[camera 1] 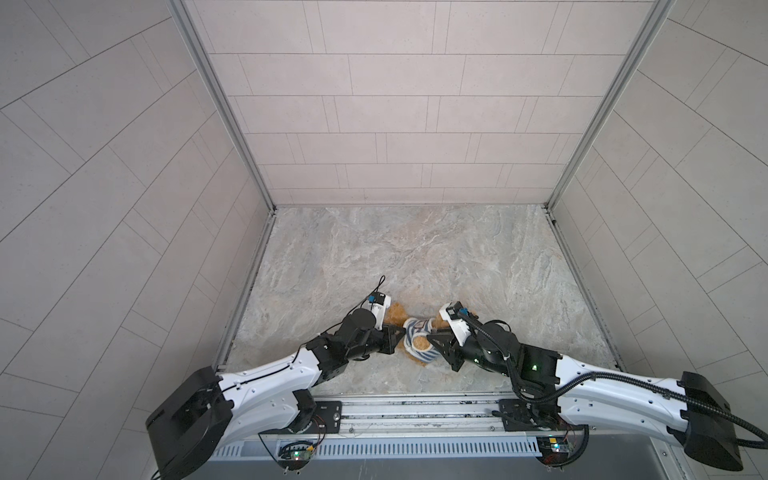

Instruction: Dress the teddy bear

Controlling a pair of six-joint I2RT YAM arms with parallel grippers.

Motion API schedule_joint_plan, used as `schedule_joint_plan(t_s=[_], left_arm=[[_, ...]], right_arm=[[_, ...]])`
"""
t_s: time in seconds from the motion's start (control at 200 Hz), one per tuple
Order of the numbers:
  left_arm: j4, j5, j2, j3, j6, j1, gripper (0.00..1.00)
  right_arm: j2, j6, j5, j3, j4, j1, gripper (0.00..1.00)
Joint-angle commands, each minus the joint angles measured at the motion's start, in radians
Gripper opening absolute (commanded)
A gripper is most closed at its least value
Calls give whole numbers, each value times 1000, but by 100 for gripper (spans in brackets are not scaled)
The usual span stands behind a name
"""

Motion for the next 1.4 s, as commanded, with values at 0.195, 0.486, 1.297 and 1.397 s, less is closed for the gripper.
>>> schedule_joint_plan(t_s=[0.195,0.486,1.297,1.397], left_arm=[[103,26,61,-7,-39,0,0],[141,30,83,-11,-55,-9,0],[147,28,73,-19,-66,-9,0],[146,29,72,-18,-68,-9,0]], right_arm=[[29,-169,262,164,-247,201,33],[178,-200,354,280,-333,272,31],[322,-186,397,303,-332,271,33],[326,-187,411,301,-340,271,31]])
